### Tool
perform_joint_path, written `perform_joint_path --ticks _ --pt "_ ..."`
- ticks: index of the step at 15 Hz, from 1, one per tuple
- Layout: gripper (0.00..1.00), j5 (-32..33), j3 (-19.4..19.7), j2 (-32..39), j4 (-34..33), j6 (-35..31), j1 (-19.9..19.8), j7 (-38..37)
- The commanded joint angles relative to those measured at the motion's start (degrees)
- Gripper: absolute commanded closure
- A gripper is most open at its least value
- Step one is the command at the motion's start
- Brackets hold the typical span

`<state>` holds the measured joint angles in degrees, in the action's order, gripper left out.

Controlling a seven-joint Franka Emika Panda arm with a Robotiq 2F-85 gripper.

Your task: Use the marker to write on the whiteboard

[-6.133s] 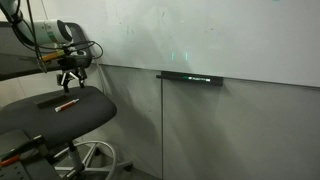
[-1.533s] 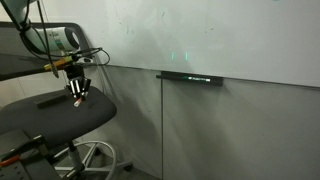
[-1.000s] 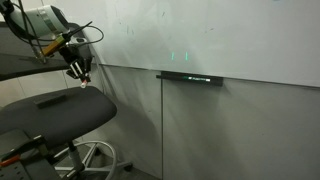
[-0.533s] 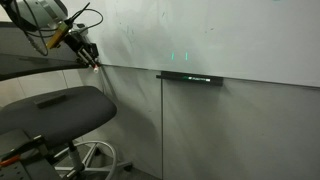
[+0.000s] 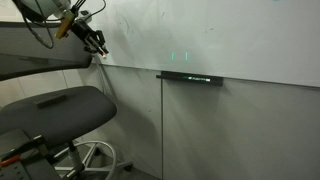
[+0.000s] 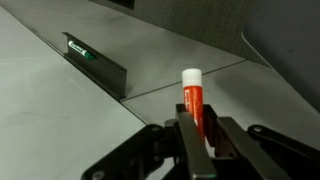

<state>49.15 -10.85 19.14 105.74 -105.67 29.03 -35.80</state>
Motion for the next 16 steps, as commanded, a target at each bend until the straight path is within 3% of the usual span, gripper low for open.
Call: perform_joint_path --ticks 1,16 --pt "0.95 2.89 -1.2 1.88 -4.41 1.42 -0.59 -0.04" --pt "0.95 4.16 0.16 9.76 -17.68 2.33 -0.34 1.57"
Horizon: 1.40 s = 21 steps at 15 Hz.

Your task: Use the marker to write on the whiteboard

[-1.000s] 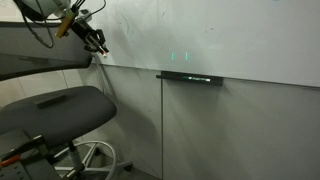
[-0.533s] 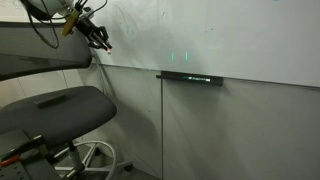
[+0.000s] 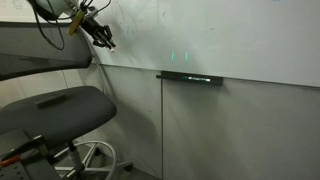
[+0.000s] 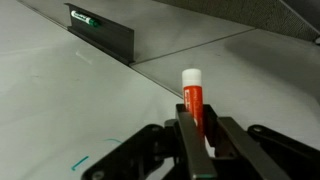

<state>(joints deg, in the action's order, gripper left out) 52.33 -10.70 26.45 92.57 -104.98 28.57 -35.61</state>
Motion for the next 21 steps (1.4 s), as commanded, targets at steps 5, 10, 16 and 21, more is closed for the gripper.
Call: perform_joint_path --ticks 5,10,16,21 --pt "0.95 1.41 0.99 4.42 -7.63 1.95 0.43 2.01" --pt "0.95 1.96 1.63 4.96 -9.6 2.12 0.71 2.38" --pt "0.95 3.13 1.54 3.99 -9.68 3.24 1.33 2.15" --pt "0.95 5.73 1.4 3.38 -9.23 4.41 2.21 1.85"
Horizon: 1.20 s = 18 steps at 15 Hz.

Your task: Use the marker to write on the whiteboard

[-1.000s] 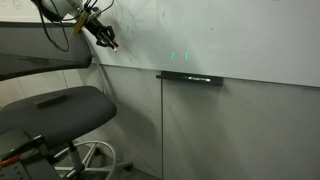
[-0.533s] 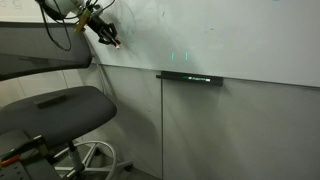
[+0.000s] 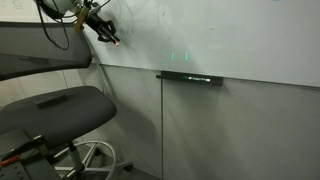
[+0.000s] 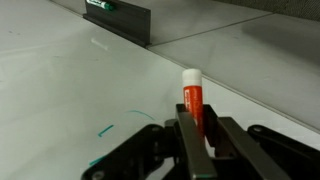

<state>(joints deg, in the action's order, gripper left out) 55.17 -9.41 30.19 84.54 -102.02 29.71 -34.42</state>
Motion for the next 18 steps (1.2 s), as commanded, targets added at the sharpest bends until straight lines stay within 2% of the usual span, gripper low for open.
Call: perform_joint_path --ticks 1,10,18 --pt "0.95 3.7 0.02 -0.68 -0.84 1.71 1.33 0.48" --pt "0.95 8.62 -1.26 -2.11 0.92 3.01 1.93 0.48" --pt "0.95 6.08 -2.97 -8.61 10.33 2.51 -0.78 -0.36"
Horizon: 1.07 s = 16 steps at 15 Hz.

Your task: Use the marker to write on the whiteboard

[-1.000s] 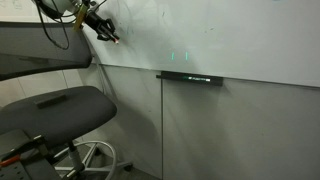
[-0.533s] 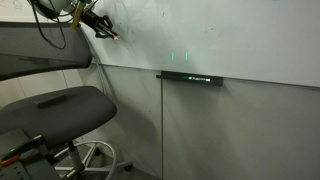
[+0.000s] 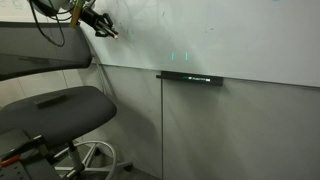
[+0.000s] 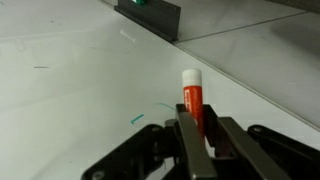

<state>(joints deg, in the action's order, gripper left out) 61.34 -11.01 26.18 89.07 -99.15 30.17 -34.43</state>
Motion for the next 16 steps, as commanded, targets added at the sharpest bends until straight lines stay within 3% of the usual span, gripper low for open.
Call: perform_joint_path --ticks 1,7,16 --pt "0.95 0.62 -1.47 -5.32 6.99 0.17 -1.28 -0.5" --pt "0.95 2.97 -1.52 -7.23 9.04 2.82 -2.33 -0.03" --pt "0.95 9.65 -0.91 -3.88 3.29 4.09 -4.59 -0.95"
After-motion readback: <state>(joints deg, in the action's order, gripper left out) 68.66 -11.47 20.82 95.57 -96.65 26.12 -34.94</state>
